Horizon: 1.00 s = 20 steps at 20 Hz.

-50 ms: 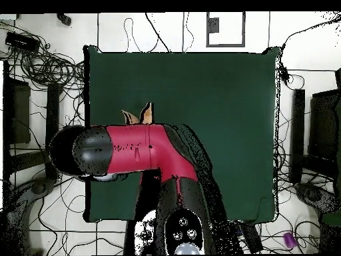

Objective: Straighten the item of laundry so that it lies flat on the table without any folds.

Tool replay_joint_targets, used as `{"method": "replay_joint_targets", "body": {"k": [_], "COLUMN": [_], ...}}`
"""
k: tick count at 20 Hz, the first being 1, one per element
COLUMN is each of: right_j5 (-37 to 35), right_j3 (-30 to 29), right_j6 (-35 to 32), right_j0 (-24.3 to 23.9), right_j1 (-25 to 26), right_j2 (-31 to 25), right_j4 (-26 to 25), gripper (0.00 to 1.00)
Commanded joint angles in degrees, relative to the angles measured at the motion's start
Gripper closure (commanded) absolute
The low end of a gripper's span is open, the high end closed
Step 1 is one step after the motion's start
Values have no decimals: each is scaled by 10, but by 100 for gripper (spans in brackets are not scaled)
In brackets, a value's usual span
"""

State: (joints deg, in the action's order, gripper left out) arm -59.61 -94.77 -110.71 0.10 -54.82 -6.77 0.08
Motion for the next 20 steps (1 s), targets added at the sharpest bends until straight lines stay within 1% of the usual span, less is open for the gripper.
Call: {"method": "replay_joint_targets", "body": {"k": [1,4,8,15,18,20], "right_j5": [1,-29,-78,-123,-203,-240], "right_j3": [-72,-67,-44,-22,27,53], "right_j6": [-116,-102,-78,-38,-14,6], "right_j0": [19,13,-1,-21,-43,-61], "right_j1": [-15,-28,-39,-36,-42,-41], "right_j2": [6,10,10,-1,-11,-19], "right_j4": [37,40,33,18,3,-8], "gripper": [100,100,100,100,100,100]}}
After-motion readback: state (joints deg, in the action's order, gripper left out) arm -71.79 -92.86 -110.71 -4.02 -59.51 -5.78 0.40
